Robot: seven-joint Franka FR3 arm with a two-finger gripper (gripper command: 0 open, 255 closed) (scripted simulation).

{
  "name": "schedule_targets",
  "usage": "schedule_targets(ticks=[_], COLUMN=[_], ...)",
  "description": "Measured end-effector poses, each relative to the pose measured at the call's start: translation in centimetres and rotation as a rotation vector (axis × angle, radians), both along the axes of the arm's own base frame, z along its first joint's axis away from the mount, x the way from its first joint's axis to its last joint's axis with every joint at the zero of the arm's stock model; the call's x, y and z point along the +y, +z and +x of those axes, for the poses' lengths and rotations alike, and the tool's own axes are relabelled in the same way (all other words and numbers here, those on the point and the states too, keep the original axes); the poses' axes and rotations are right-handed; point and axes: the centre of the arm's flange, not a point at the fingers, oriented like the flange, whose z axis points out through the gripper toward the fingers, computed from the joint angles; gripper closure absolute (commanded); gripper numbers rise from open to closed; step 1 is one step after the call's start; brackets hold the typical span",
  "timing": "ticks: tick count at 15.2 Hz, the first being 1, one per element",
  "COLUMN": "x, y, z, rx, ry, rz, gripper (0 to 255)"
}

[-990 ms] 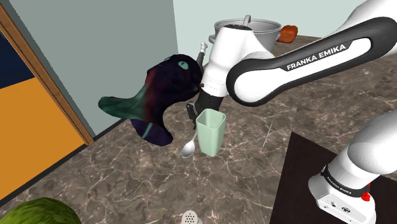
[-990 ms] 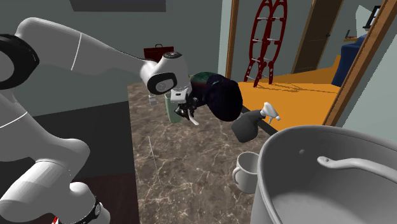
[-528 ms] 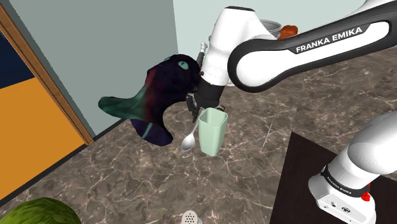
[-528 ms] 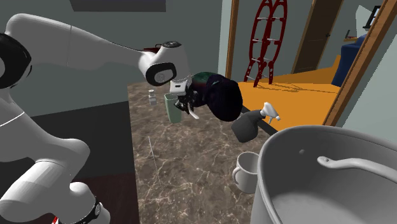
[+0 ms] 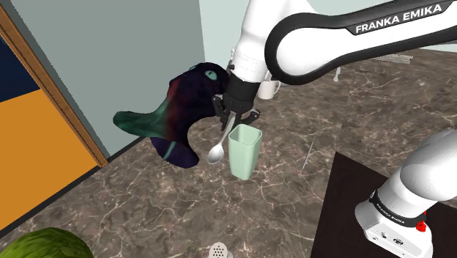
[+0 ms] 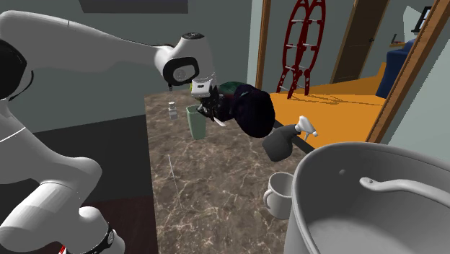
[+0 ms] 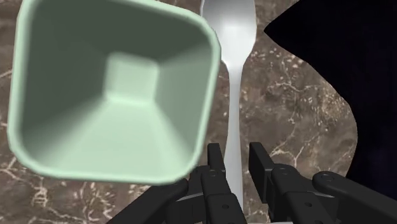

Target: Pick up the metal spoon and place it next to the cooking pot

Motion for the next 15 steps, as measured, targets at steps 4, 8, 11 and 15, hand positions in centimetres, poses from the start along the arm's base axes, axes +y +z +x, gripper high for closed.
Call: schedule_targets(ticks=[4, 8, 11, 15], x=[-0.1, 0.0, 0.1, 0.0], y=[2.2, 4.3, 6.0, 8.1], z=[0.0, 0.0, 0.1, -0.1], rx=[0.000, 0.000, 0.000, 0.000], ry=[0.000, 0.000, 0.000, 0.000], rz=[0.000, 0.000, 0.000, 0.000], gripper=[255, 255, 255, 255])
